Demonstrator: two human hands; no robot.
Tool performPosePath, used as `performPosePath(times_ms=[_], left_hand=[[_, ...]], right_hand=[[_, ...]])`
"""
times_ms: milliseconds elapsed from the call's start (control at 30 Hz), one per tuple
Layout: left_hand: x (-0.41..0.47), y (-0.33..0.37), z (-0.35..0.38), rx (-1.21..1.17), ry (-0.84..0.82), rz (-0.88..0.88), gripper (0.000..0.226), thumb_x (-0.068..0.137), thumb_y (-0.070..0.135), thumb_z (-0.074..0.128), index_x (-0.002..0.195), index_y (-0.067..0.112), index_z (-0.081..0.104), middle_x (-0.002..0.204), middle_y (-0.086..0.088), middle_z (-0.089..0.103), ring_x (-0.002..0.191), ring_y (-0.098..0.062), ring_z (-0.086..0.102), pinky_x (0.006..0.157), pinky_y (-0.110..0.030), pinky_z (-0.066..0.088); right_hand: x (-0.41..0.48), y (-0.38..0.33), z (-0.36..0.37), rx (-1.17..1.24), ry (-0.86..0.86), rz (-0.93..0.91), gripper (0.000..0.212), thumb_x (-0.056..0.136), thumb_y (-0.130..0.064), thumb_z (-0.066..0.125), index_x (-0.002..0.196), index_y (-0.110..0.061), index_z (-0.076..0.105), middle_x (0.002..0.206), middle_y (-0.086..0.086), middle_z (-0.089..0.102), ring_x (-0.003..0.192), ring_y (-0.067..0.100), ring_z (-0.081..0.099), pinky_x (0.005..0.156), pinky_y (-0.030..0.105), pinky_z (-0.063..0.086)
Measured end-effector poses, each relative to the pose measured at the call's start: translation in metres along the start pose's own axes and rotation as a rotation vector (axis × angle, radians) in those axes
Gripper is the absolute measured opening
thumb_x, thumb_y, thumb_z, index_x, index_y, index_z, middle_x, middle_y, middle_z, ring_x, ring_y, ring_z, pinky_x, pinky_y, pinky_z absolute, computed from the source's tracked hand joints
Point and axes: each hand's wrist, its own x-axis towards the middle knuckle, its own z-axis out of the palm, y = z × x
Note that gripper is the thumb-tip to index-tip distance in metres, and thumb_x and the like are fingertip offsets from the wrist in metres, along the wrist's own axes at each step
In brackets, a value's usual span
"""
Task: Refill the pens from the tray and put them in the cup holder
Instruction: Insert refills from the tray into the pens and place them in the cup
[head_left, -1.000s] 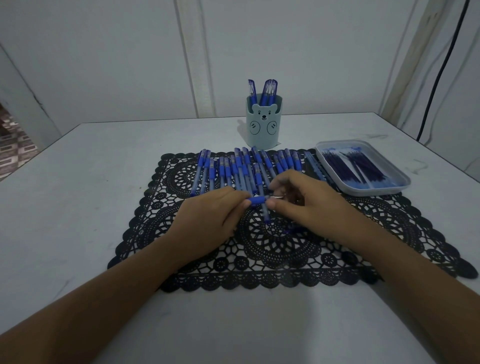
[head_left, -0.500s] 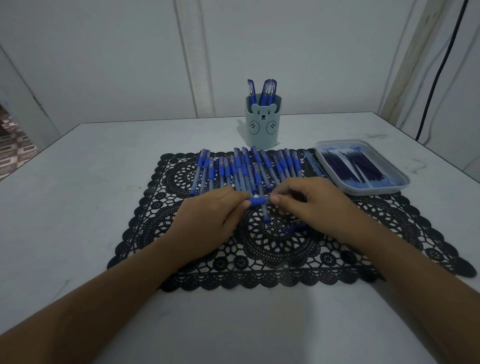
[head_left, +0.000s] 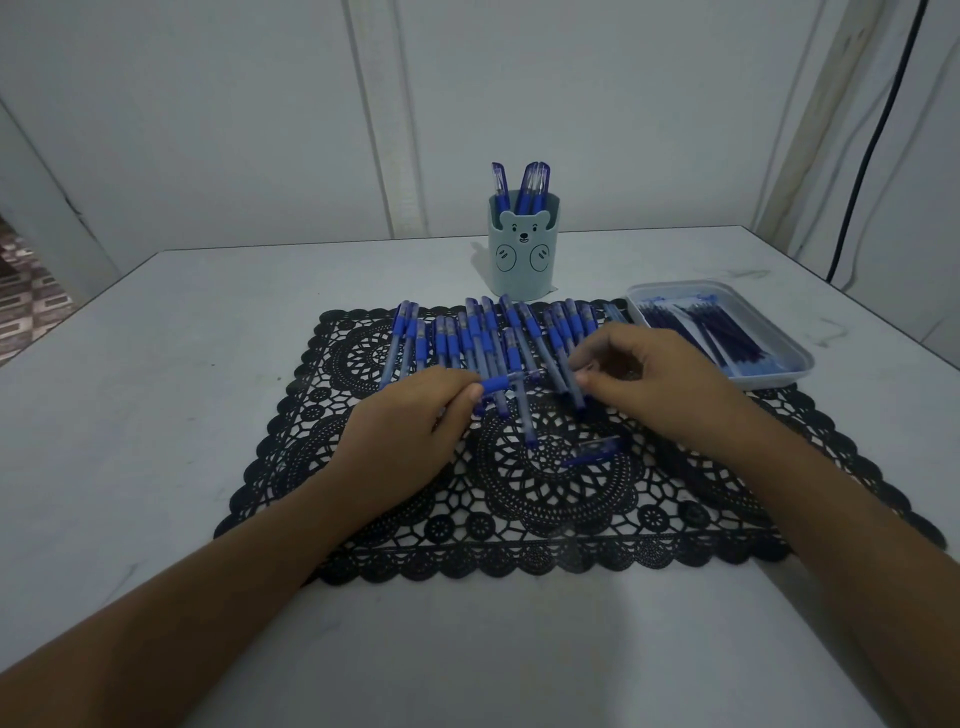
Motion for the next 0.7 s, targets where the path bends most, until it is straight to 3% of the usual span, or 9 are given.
performPosePath(times_ms=[100, 167, 367, 533, 700], left_hand=[[0.000, 0.000, 0.000, -0.002, 0.022, 0.011, 0.039, 0.094, 0.035, 0.032, 0.101, 0.016, 0.065, 0.077, 0.016, 0.054, 0.065, -0.001, 0.049, 0.054, -0.024, 0.048], [0.000, 0.000, 0.000, -0.001, 0.025, 0.017, 0.038, 0.094, 0.034, 0.032, 0.101, 0.016, 0.065, 0.076, 0.017, 0.052, 0.064, -0.001, 0.048, 0.054, -0.025, 0.049], [0.000, 0.000, 0.001, 0.005, 0.023, 0.029, 0.039, 0.094, 0.035, 0.032, 0.099, 0.017, 0.065, 0.075, 0.017, 0.051, 0.062, 0.000, 0.047, 0.050, -0.024, 0.048], [-0.001, 0.000, 0.001, -0.005, 0.018, 0.031, 0.039, 0.093, 0.034, 0.033, 0.100, 0.016, 0.066, 0.078, 0.016, 0.055, 0.063, 0.000, 0.049, 0.051, -0.022, 0.048], [0.000, 0.002, 0.000, 0.009, 0.021, 0.034, 0.037, 0.093, 0.033, 0.034, 0.100, 0.016, 0.066, 0.077, 0.017, 0.054, 0.063, 0.003, 0.045, 0.054, -0.008, 0.038]], right_hand=[[-0.003, -0.001, 0.002, -0.232, -0.207, 0.022, 0.015, 0.086, -0.019, 0.061, 0.087, -0.034, 0.063, 0.083, -0.017, 0.060, 0.078, 0.008, 0.060, 0.068, 0.015, 0.048], [-0.004, -0.002, 0.006, -0.310, -0.258, -0.010, 0.014, 0.087, -0.020, 0.060, 0.095, -0.029, 0.066, 0.087, -0.017, 0.058, 0.082, 0.005, 0.057, 0.074, 0.017, 0.046], [-0.003, -0.001, 0.010, -0.310, -0.274, -0.050, 0.018, 0.087, -0.020, 0.059, 0.101, -0.027, 0.067, 0.096, -0.011, 0.061, 0.088, 0.005, 0.054, 0.083, 0.021, 0.045], [-0.003, 0.001, 0.007, -0.208, -0.243, -0.016, 0.020, 0.087, -0.017, 0.059, 0.100, -0.032, 0.062, 0.082, -0.017, 0.061, 0.077, -0.004, 0.056, 0.066, 0.005, 0.042], [-0.001, 0.000, 0.001, -0.096, -0.139, 0.019, 0.014, 0.087, -0.024, 0.058, 0.092, -0.036, 0.062, 0.084, -0.015, 0.064, 0.074, -0.006, 0.057, 0.063, 0.008, 0.042]])
